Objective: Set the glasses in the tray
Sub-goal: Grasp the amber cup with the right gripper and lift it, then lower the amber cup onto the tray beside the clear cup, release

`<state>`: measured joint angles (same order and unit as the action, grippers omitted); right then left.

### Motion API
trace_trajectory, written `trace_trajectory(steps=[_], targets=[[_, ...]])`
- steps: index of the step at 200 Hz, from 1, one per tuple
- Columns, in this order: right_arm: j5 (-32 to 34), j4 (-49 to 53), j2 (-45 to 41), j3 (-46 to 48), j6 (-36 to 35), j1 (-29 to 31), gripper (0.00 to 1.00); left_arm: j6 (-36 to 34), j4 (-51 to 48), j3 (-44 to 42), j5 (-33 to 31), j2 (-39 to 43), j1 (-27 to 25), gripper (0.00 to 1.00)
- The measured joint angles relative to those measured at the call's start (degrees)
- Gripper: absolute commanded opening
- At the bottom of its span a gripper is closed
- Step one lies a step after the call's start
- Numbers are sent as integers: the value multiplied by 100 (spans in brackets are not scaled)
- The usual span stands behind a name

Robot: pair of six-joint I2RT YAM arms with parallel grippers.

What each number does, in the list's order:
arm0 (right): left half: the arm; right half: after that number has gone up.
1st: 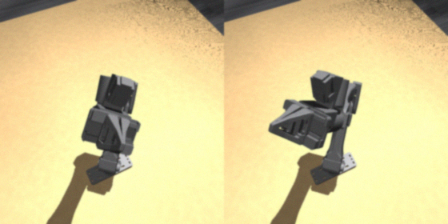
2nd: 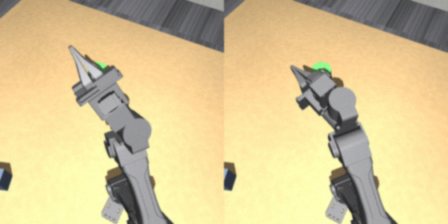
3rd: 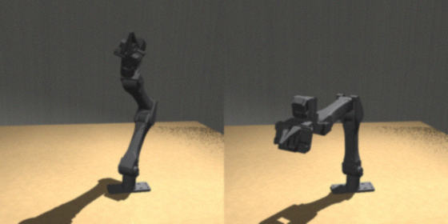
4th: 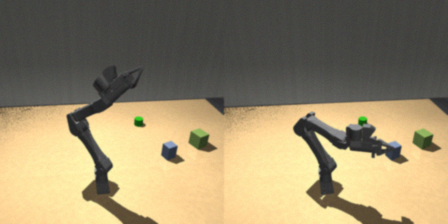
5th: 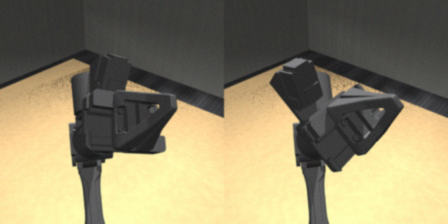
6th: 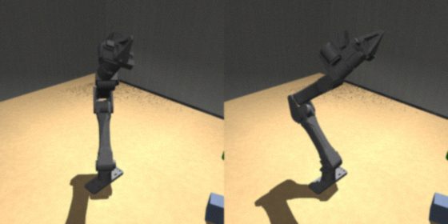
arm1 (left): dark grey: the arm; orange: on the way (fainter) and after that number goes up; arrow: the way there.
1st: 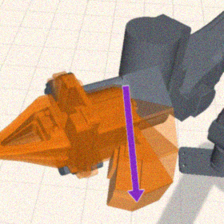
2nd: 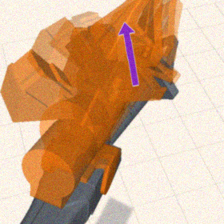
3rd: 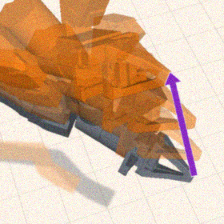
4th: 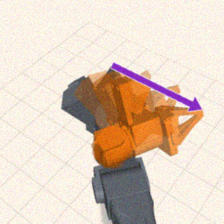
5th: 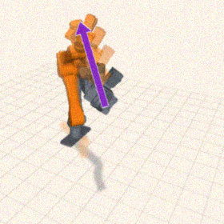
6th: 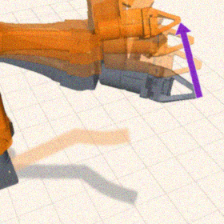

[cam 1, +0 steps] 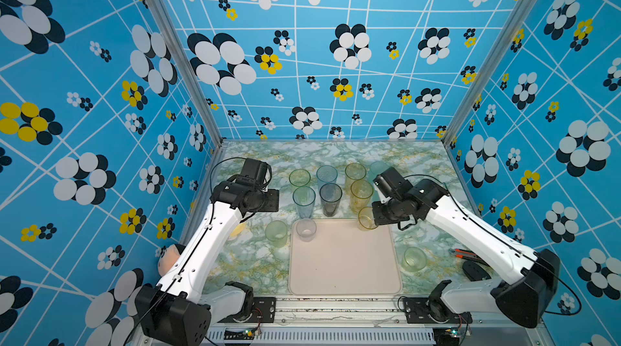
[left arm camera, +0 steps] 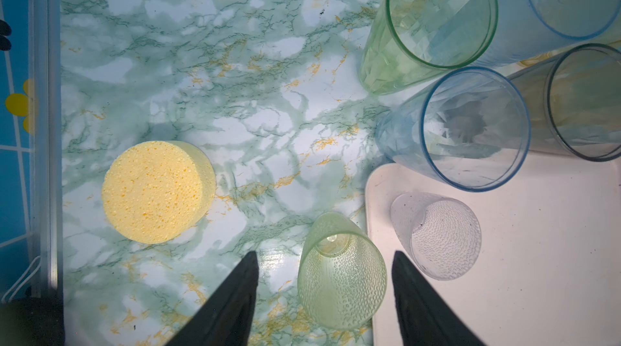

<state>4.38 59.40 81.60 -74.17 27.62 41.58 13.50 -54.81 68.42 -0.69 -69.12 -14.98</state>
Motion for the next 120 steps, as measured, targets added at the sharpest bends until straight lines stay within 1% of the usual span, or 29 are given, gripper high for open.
trace_trajectory(steps=[23,49,81,120], targets=[[4,-26,811,-280,7,417,3,4,-2,0,-2,2,0,64],[4,-68,1504,-640,-15,605,3,7,-4,0,-20,7,0,65],[-11,-186,1967,-896,-87,640,3,4,-13,0,-24,37,2,65],[-46,-299,2321,-1191,-190,664,3,0,-55,0,-52,61,61,65]])
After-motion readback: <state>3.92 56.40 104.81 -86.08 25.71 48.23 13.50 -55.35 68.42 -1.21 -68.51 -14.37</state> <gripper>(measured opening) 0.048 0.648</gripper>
